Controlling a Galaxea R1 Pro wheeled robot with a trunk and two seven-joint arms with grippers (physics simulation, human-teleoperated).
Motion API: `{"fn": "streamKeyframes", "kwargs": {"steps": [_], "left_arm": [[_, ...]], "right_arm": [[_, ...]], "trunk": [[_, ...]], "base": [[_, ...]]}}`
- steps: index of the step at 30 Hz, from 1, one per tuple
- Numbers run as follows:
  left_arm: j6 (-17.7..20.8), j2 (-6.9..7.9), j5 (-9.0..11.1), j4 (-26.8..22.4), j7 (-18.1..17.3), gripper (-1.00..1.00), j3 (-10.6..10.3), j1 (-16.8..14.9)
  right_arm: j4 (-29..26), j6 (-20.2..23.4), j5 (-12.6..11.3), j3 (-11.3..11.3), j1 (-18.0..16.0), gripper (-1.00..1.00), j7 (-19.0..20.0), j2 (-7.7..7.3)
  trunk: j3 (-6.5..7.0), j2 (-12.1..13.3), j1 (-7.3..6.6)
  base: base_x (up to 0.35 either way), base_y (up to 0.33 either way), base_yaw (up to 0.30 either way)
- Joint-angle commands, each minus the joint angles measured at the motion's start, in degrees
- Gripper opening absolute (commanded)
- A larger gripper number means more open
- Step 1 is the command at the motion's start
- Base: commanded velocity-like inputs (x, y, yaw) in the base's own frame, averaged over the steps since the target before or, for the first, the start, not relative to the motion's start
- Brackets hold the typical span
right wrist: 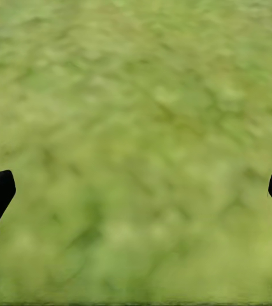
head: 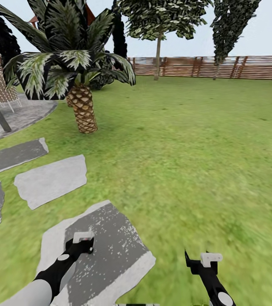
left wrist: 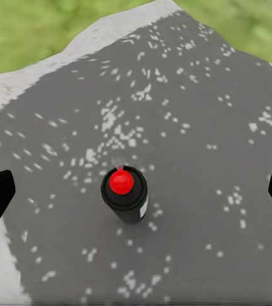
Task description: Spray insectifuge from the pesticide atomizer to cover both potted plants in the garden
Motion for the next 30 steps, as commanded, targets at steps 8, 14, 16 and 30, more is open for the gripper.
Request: {"fn": "streamKeyframes", "kwargs": {"steps": [8,14,16,30], "left_arm": [[-0.6,0.00,0.1,0.1,0.1,1.00,0.0,0.0],[-2.1,-0.05,0.1,0.1,0.3,1.00,0.1,0.0],[-3.0,-0.14,0.1,0.1,0.3,1.00,0.1,0.0],[-3.4,-0.11,0.1,0.1,0.4,1.00,0.1,0.0]], "right_arm": [[0.0,-0.2,0.2,-0.1,0.0,1.00,0.0,0.01],[0.0,-0.2,0.2,-0.1,0.0,1.00,0.0,0.01],[0.0,-0.2,0.2,-0.1,0.0,1.00,0.0,0.01],[-4.9,-0.1,0.1,-0.3,0.0,1.00,0.0,0.01]], "trunk": [[-2.53,-0.1,0.19],[-4.39,-0.2,0.34],[-5.00,-0.2,0.40],[-9.21,-0.4,0.76]], "base": [[0.000,0.000,0.065],[0.000,0.000,0.087],[0.000,0.000,0.139],[0.000,0.000,0.154]]}}
